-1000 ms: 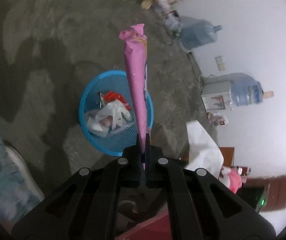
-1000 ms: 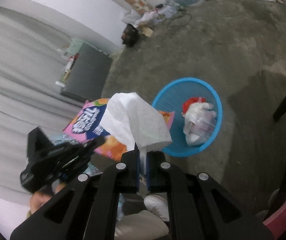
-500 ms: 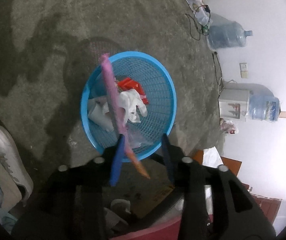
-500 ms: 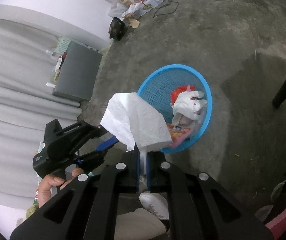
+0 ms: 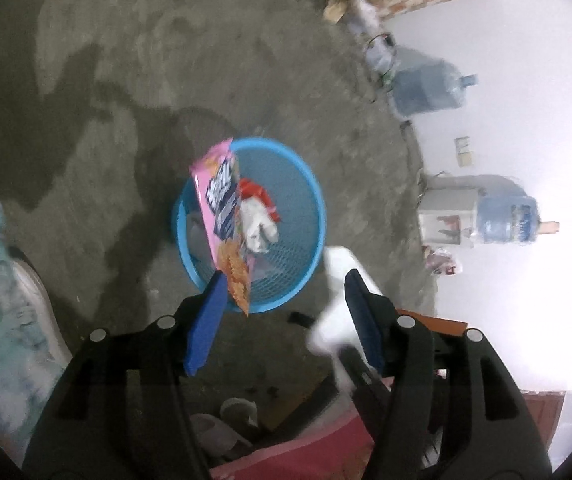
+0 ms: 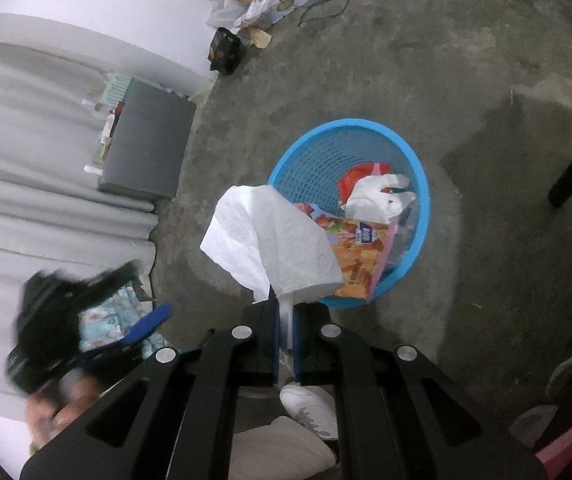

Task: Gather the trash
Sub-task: 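Open both grippers over the wastebasket to drop the tissue and chip bag, then move both grippers back over the bedspread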

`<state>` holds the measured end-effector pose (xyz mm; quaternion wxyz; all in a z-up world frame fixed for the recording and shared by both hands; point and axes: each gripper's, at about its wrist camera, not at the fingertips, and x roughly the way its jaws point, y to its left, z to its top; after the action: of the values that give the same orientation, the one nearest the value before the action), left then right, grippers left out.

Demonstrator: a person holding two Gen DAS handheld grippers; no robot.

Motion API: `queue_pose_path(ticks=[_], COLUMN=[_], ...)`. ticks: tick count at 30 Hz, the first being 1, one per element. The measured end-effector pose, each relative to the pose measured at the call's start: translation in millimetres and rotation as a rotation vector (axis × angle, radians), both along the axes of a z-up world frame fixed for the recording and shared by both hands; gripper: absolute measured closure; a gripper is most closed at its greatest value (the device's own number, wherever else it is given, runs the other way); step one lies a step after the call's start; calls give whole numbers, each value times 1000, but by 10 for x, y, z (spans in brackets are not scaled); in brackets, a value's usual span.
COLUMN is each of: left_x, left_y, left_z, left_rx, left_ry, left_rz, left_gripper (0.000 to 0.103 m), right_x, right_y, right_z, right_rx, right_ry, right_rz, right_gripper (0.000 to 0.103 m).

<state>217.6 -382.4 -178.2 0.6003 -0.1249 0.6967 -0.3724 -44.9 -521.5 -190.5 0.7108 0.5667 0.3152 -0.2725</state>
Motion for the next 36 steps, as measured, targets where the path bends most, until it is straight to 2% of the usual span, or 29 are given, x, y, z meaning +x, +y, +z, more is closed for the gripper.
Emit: queue_pose_path(ticks=[5,7,9,13,16,20,26,30,36], left_x=[7,-20,-35,-34,-53,-115,-314,-448,-556], left_y=[538,803,1076,1727,2204,2765,3484,3896,4617], left_z=[684,927,1122,1429,1609,1799,1934,1929,1859], left_rx=[-61,-84,-100,-129,-129,-129,-131,-91,-62], left_ry=[-113,-160,-208,-309,-415,-535,-628,-687,-721], left_rz=[-11,-16,-19,10,56,118,218,272,397], left_gripper=[39,37,35,31,30,28,26,26,25], right_x=[330,470,579,629,541,469,493,755,1433], right_y=[-239,-342,-420,-447,-410,-343,-216,51,841], right_z=[-237,-394,-541,-718,-642,-405,223,816,1557], right_rx=[2,15,24,49,39,-12,-116,-223,-333], right_ry=[81,119,175,244,234,227,156,71,-95], right_rz=[12,18,22,33,22,33,76,175,428], right_gripper=[95,82,62,58,54,52,49,43,38])
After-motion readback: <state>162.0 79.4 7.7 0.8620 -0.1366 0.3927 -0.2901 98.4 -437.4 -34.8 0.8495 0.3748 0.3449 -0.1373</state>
